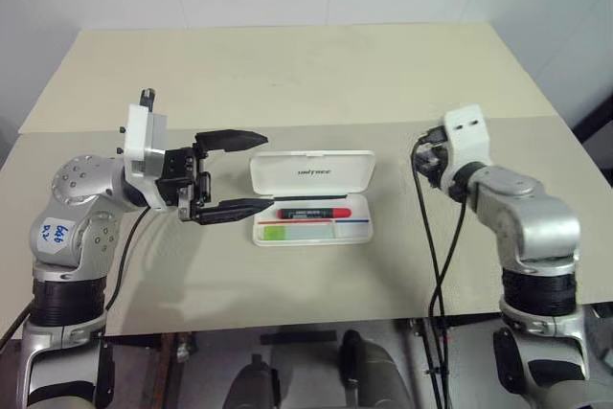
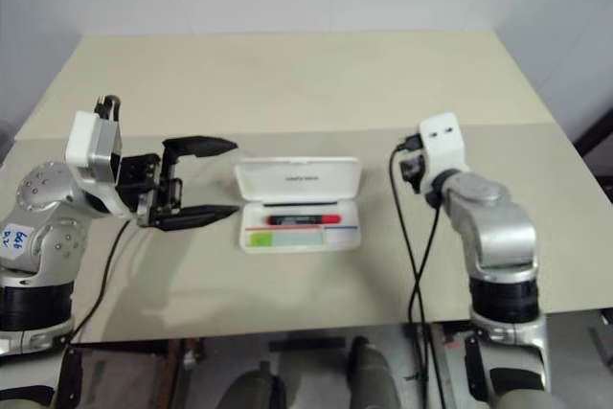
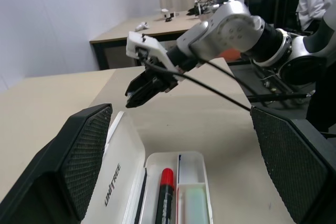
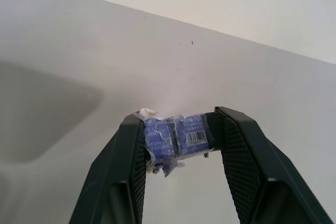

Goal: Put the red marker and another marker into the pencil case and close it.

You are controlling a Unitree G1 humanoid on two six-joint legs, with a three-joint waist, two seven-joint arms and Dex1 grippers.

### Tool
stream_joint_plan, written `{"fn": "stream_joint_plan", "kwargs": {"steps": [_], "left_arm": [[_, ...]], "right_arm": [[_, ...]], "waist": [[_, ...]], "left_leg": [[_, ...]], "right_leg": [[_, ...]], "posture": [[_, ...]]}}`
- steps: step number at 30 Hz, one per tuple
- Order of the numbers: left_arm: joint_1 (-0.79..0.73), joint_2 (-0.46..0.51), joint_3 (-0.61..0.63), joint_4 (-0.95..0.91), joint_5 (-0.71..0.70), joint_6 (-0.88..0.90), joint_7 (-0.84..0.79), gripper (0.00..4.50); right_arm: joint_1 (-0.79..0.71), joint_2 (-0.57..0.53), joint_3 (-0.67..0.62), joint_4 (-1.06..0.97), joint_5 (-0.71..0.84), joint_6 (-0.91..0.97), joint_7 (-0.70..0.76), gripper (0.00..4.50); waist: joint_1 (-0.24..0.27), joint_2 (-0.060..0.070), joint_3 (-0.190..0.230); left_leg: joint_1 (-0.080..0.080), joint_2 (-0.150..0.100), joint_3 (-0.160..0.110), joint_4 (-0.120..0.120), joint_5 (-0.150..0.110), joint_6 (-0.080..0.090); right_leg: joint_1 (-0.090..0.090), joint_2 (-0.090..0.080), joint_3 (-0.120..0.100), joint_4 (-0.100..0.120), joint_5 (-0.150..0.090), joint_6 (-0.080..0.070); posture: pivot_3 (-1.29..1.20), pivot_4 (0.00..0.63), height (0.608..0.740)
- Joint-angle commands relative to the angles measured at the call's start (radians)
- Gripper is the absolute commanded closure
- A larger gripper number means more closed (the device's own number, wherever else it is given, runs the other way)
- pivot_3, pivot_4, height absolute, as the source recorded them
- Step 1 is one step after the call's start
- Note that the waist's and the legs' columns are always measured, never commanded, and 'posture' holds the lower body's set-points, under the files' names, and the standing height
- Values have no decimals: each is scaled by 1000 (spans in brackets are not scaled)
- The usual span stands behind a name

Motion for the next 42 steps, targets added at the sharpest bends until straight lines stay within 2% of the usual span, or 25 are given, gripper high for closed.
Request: {"fn": "stream_joint_plan", "kwargs": {"steps": [1,5,11,16,23,42], "left_arm": [[-21,-10,-6,-16,-25,-9,-13,0],[-35,-23,-18,3,-17,-15,-24,0],[-42,-33,-36,12,-20,-8,-47,0],[-25,-32,-39,-8,-28,-2,-57,0],[50,-2,-9,-94,-69,29,-55,0],[180,136,101,-166,-127,63,-83,0]], "right_arm": [[17,-25,-60,-261,132,230,85,2825],[94,-29,-93,-465,242,349,127,2825],[207,33,-98,-548,362,349,45,2825],[221,96,-43,-514,372,349,-111,2825],[195,190,17,-512,447,349,-242,2825],[155,237,0,-371,617,349,-477,2825]], "waist": [[1,0,0],[5,0,0],[9,0,0],[2,0,0],[-1,0,0],[-1,0,0]], "left_leg": [[0,0,0,0,0,0],[0,0,-1,0,0,0],[1,0,-1,1,-1,1],[1,0,-1,1,-1,1],[2,0,-1,0,-1,1],[2,0,-1,0,-2,1]], "right_leg": [[0,0,0,0,0,0],[0,0,-1,0,0,0],[2,0,0,-1,0,0],[3,0,0,-1,0,0],[2,0,0,-1,0,0],[2,0,0,-1,0,-1]], "posture": [[0,150,740],[0,150,740],[0,150,740],[0,150,740],[0,150,740],[0,150,740]]}}
